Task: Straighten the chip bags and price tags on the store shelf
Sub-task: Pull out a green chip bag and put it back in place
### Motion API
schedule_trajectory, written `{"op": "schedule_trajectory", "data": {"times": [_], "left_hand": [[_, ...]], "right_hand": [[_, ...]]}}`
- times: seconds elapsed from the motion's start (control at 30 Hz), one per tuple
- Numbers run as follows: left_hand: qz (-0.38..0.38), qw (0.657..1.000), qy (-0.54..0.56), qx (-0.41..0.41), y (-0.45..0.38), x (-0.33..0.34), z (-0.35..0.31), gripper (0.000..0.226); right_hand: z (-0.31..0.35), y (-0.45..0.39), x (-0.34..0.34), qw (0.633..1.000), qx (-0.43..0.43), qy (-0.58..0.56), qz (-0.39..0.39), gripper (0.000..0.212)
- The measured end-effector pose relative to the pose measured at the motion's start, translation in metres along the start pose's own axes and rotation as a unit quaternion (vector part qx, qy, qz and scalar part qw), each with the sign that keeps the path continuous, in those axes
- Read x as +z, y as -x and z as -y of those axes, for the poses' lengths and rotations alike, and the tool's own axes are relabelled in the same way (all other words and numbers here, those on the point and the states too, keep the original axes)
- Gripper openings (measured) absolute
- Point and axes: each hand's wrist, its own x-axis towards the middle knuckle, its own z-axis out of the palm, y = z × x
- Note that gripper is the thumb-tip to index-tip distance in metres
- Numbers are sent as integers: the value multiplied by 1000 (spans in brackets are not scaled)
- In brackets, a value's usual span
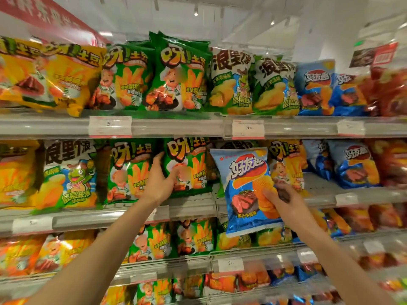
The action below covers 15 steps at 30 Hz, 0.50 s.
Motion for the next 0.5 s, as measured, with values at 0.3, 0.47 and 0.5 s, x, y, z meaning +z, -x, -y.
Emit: {"op": "schedule_trajectory", "data": {"times": [0.3, 0.47, 0.5], "left_hand": [[89, 991, -99, 1, 5, 10, 8, 74], [2, 994, -102, 46, 25, 4, 12, 72], [-24, 994, -92, 60, 34, 4, 12, 66]], "right_hand": [[-8, 7, 17, 999, 24, -30, 27, 39], [-7, 15, 22, 998, 25, -55, 36, 18], [-6, 18, 25, 997, 27, -57, 33, 17]]}}
